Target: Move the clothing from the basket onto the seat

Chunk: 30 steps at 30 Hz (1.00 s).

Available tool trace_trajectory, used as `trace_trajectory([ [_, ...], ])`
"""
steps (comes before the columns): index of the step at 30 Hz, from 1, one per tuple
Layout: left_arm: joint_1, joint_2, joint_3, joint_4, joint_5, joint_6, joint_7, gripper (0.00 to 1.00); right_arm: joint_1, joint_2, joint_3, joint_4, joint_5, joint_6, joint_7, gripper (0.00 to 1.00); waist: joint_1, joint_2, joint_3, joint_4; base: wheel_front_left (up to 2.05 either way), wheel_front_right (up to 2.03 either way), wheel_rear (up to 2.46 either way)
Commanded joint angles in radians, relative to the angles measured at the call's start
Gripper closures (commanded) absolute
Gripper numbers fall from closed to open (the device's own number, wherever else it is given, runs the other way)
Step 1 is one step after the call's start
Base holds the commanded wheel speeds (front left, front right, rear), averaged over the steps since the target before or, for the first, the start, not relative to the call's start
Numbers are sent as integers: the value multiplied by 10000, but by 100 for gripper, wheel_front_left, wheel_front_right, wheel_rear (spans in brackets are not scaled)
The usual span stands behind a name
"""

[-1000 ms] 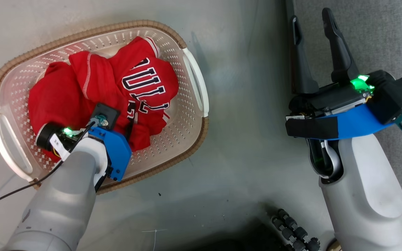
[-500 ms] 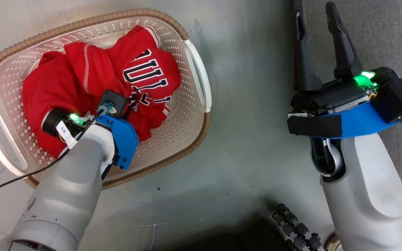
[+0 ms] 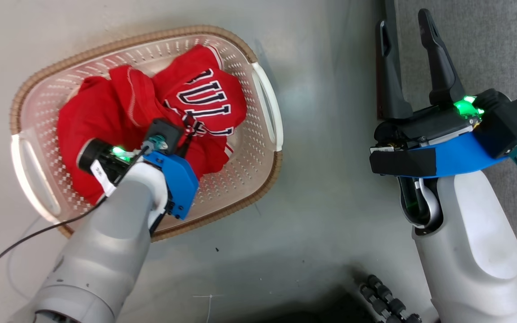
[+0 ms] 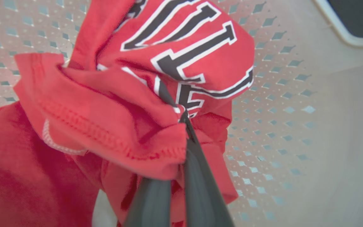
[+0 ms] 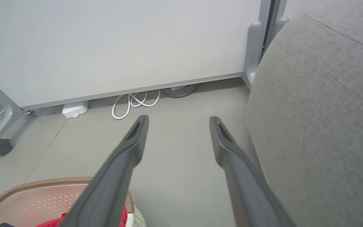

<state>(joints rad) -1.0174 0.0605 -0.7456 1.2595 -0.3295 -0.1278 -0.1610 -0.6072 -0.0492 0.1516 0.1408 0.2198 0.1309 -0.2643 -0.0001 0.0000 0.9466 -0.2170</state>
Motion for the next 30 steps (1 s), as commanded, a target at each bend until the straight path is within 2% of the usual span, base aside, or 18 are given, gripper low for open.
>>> trace_trajectory([
  [1, 167, -2, -100, -96, -159, -44, -101, 100, 72, -21, -28, 35, -51, -3, -3, 0, 1, 0, -214, 158, 0, 0, 0],
  [12, 884, -84, -1321, -1422, -1561, -45, -800, 100, 428, -21, -154, 405, -417, -3, -3, 0, 1, 0, -1571, 900, 0, 0, 0],
  [19, 1314, -81, -1507, -2164, -2360, -45, -1044, 100, 822, -24, -306, 579, -601, -3, -3, 0, 1, 0, -2542, 1368, 0, 0, 0],
  [30, 2179, -68, -803, -4033, -1757, 171, -1056, 100, 1690, -148, -481, 910, -684, -3, -3, 0, 1, 0, -4111, 1841, 0, 0, 0],
])
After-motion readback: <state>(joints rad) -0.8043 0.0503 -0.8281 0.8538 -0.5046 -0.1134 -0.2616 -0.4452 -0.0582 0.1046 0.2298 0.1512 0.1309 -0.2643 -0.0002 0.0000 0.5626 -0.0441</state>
